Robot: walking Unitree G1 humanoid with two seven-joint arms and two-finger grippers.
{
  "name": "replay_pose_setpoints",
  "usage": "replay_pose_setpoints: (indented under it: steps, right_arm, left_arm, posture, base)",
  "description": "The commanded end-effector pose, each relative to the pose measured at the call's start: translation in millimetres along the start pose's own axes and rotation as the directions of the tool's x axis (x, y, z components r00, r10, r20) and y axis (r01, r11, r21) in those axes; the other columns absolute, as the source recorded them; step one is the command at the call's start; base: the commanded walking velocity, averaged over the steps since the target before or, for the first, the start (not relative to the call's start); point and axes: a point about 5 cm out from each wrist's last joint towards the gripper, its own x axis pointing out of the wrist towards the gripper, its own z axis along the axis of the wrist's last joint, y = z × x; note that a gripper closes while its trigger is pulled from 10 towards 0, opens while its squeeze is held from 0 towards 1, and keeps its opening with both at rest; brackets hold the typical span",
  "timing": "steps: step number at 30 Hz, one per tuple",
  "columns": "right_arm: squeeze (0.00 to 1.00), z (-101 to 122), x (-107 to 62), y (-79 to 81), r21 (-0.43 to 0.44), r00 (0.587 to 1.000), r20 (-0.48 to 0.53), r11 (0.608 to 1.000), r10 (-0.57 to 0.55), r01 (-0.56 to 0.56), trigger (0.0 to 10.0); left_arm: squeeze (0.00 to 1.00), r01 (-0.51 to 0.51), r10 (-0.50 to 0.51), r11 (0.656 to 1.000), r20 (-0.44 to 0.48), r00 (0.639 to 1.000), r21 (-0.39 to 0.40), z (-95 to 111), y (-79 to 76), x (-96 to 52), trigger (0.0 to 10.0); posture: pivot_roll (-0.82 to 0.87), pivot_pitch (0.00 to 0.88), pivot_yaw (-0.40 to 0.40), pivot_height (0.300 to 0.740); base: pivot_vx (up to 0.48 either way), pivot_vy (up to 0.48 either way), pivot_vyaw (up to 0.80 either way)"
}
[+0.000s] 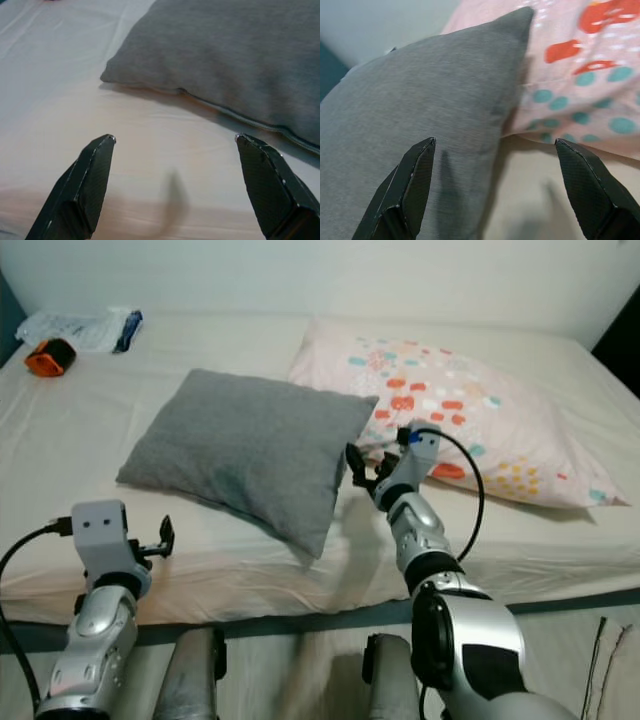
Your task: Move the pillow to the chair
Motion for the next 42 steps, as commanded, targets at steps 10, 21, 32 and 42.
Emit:
replay_pose_setpoints:
  steps: [10, 21, 32, 42]
  right_arm:
    - [0.00, -8, 7.3, 33.2, 0.109, 0.973, -0.001, 0.968, 0.230, -0.228, 10.0]
    - [0.00, -28, 2.6, 33.1, 0.034, 0.971, -0.129, 0.980, 0.200, -0.198, 10.0]
    - [0.00, -19, 1.6, 14.5, 0.029, 0.992, -0.104, 0.997, 0.071, -0.068, 0.0]
    - [0.00, -14, 1.9, 6.8, 0.000, 0.994, -0.112, 1.000, -0.012, 0.012, 0.0]
  left_arm:
    - [0.00, 0.014, -0.013, 0.998, -0.007, 1.000, 0.065, 7, 8.6, -8.2, 10.0]
    - [0.00, 0.011, -0.008, 0.996, -0.035, 0.999, 0.087, 8, 15.2, -10.0, 10.0]
    - [0.00, -0.043, 0.047, 0.998, -0.084, 0.995, 0.051, -1, 23.0, -12.5, 10.0]
    - [0.00, -0.055, 0.061, 0.995, -0.070, 0.996, 0.088, 7, 31.1, -7.6, 10.0]
  posture:
    - [0.27, 0.230, -0.093, 0.561]
    - [0.27, 0.231, -0.091, 0.561]
    - [0.25, 0.196, -0.101, 0.561]
    - [0.25, 0.214, -0.093, 0.561]
  base:
    - [0.000, 0.000, 0.00]
    - [0.000, 0.000, 0.00]
    - [0.000, 0.000, 0.00]
    - [0.000, 0.000, 0.00]
